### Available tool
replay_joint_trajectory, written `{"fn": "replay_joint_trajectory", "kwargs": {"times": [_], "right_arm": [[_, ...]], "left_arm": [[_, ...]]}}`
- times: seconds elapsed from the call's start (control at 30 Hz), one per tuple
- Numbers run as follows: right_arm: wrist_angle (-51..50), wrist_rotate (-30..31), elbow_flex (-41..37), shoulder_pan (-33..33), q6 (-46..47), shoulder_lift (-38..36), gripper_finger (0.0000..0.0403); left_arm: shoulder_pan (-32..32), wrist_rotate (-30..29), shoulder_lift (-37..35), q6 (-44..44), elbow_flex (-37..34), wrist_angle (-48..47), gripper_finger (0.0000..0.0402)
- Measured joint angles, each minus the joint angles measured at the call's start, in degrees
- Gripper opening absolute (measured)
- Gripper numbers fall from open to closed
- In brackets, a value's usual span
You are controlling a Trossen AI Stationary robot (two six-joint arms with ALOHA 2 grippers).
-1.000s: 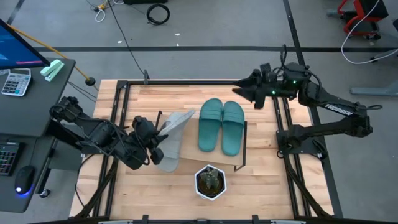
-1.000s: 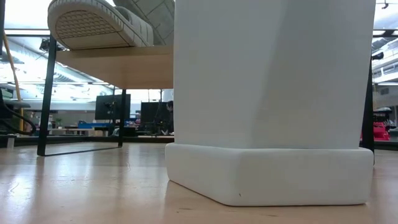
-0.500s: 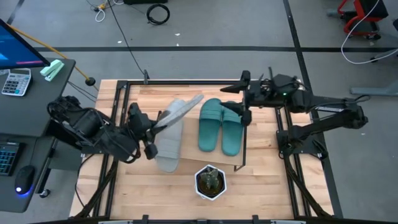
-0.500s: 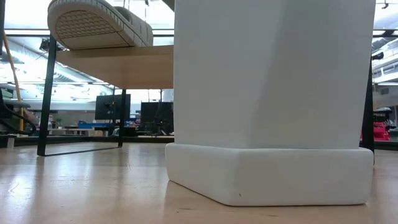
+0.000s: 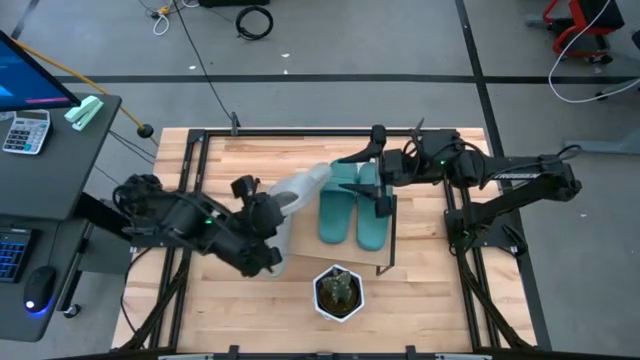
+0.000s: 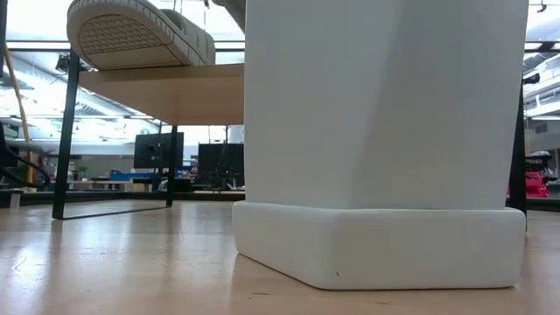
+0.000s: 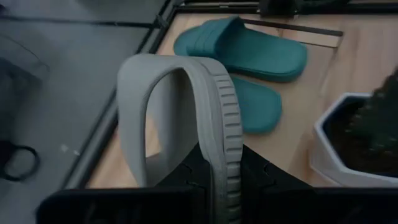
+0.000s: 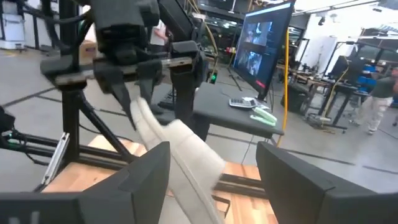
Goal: Pick and place slides into the shelf
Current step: Put the gray slide on the shelf
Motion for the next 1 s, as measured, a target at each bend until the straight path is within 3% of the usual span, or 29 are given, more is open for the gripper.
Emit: {"fn": "replay_joint_trajectory", "kwargs": {"times": [0.37,0.67,1.0], "right_arm": [[-20.54,-3.32,15.27,2.1,-6.5,9.85,0.0245],[-24.34,-1.42,23.7,3.43,-14.73,16.67,0.025],[-27.37,2.65,27.47,3.46,-16.28,21.93,0.034]], "left_arm": [[4.04,2.57,0.18,5.45,0.2,-0.23,0.004],[4.51,3.73,0.18,6.44,0.2,-0.23,0.004],[4.44,3.97,0.18,6.46,0.2,-0.25,0.004]]}}
